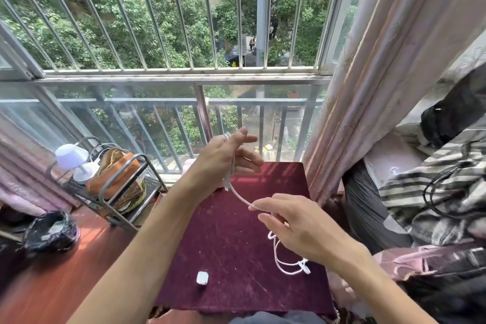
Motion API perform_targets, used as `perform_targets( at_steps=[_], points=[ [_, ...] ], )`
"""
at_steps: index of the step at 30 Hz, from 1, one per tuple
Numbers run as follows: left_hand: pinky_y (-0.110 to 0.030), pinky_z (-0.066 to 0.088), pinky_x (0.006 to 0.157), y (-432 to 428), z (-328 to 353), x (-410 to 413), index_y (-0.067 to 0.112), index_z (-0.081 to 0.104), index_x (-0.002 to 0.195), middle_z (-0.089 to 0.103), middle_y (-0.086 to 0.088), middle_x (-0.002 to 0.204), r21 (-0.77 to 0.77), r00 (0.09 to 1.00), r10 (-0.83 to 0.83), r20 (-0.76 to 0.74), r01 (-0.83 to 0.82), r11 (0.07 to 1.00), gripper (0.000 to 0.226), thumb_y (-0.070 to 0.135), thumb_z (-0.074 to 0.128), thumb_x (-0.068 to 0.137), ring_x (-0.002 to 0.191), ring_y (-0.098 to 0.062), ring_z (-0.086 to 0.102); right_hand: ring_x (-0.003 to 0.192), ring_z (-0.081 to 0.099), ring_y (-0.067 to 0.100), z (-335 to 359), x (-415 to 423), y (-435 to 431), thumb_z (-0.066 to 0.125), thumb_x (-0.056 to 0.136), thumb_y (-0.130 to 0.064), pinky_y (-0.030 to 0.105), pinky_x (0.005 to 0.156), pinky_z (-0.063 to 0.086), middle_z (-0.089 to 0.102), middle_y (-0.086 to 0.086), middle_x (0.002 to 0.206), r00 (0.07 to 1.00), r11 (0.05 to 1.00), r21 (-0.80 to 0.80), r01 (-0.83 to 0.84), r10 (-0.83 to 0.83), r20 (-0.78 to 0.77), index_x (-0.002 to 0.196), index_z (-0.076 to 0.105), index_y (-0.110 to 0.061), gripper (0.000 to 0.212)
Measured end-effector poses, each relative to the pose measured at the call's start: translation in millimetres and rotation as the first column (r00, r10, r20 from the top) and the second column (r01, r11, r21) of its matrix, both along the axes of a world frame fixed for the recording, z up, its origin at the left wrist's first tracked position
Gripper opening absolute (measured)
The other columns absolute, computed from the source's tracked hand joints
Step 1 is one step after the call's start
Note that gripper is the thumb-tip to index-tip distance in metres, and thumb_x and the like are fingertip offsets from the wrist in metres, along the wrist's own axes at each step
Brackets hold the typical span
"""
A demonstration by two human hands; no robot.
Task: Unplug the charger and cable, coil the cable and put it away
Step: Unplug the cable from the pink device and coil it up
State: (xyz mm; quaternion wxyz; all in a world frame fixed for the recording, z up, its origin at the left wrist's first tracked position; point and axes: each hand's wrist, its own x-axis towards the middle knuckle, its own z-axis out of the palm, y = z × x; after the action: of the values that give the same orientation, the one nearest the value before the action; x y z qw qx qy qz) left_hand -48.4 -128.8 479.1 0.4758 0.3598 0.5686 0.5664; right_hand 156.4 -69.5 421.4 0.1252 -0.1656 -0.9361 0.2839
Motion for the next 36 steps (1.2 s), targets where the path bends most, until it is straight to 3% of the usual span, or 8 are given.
perform_targets(
  at_steps=[4,9,13,17,24,28,33,36],
  points=[
    [-0.036,0.064,0.076,-3,-12,6,-0.005,0.053,0.132,0.077,-0.024,0.097,-0.122,0.978,-0.124,-0.165,0.105,0.987,0.049,0.035,0.037,0.11,0.085,-0.034,0.076,0.066,0.054,0.006,29,6,16,0.068,0.099,-0.024,0.023,0.062,0.045,0.059,-0.015,0.08,0.994,0.993,0.117,0.018,-0.004,-0.113,0.11,0.08,-0.037,0.02],
    [-0.018,0.045,0.039,-8,-20,23,0.015,0.074,0.104,0.078,-0.01,0.072,-0.183,0.899,-0.367,-0.239,0.33,0.926,0.062,0.058,0.029,0.106,0.041,-0.014,0.062,0.07,0.063,0.013,48,1,59,0.08,0.093,-0.018,0.016,0.061,0.046,0.065,-0.009,0.084,0.958,0.987,-0.16,-0.002,-0.044,-0.285,0.102,0.084,-0.033,0.018],
    [-0.018,0.031,0.034,-8,-24,35,0.014,0.074,0.106,0.053,-0.001,0.047,-0.135,0.912,-0.41,-0.025,0.403,0.905,0.085,0.078,0.02,0.094,0.03,-0.01,0.032,0.084,0.074,0.008,48,-11,82,0.08,0.092,-0.012,0.015,0.074,0.054,0.078,-0.006,0.093,0.954,0.949,-0.316,0.007,-0.101,-0.282,0.106,0.085,-0.024,0.019],
    [-0.012,0.025,0.033,-8,-16,42,0.012,0.069,0.09,0.033,0.007,0.04,0.024,0.882,-0.441,0.164,0.444,0.896,0.053,0.058,0.044,0.102,0.027,-0.006,0.023,0.096,0.078,0.027,33,-20,87,0.072,0.097,-0.005,0.043,0.087,0.061,0.084,0.005,0.099,0.964,0.927,-0.375,0.009,-0.108,-0.243,0.108,0.083,-0.018,0.021],
    [-0.014,0.023,0.031,-11,-5,40,0.011,0.06,0.085,0.033,0.005,0.039,0.07,0.895,-0.383,0.229,0.377,0.923,0.041,0.035,0.038,0.108,0.027,-0.008,0.022,0.077,0.067,0.019,0,-23,86,0.07,0.093,-0.044,0.04,0.077,0.053,0.074,0.005,0.081,0.99,0.87,-0.493,0.005,-0.073,-0.12,0.096,0.079,-0.034,0.014],
    [-0.013,0.019,0.03,-10,-6,36,0.014,0.063,0.08,0.035,0.007,0.037,0.061,0.881,-0.385,0.276,0.383,0.922,0.041,0.037,0.04,0.105,0.025,-0.005,0.025,0.081,0.065,0.016,-16,-23,85,0.058,0.093,-0.046,0.031,0.078,0.05,0.074,-0.006,0.083,0.996,0.669,-0.743,-0.027,0.085,0.04,0.094,0.072,-0.051,0.015],
    [-0.016,0.013,0.03,-8,-10,32,0.013,0.061,0.078,0.034,0.006,0.037,0.035,0.876,-0.383,0.293,0.39,0.92,0.041,0.04,0.044,0.104,0.025,-0.007,0.022,0.1,0.072,0.016,-35,-23,84,0.057,0.089,-0.016,0.029,0.084,0.055,0.077,-0.001,0.108,0.99,0.214,-0.967,-0.135,0.072,-0.122,0.109,0.078,-0.028,0.032],
    [-0.018,0.013,0.03,-7,-13,28,0.014,0.061,0.078,0.035,0.007,0.037,0.031,0.873,-0.379,0.308,0.389,0.921,0.041,0.042,0.046,0.104,0.025,-0.007,0.022,0.113,0.068,0.019,-43,-24,88,0.057,0.088,-0.017,0.03,0.09,0.052,0.072,0.008,0.125,0.986,0.175,-0.972,-0.157,-0.021,-0.163,0.122,0.075,-0.016,0.038]
  ],
)
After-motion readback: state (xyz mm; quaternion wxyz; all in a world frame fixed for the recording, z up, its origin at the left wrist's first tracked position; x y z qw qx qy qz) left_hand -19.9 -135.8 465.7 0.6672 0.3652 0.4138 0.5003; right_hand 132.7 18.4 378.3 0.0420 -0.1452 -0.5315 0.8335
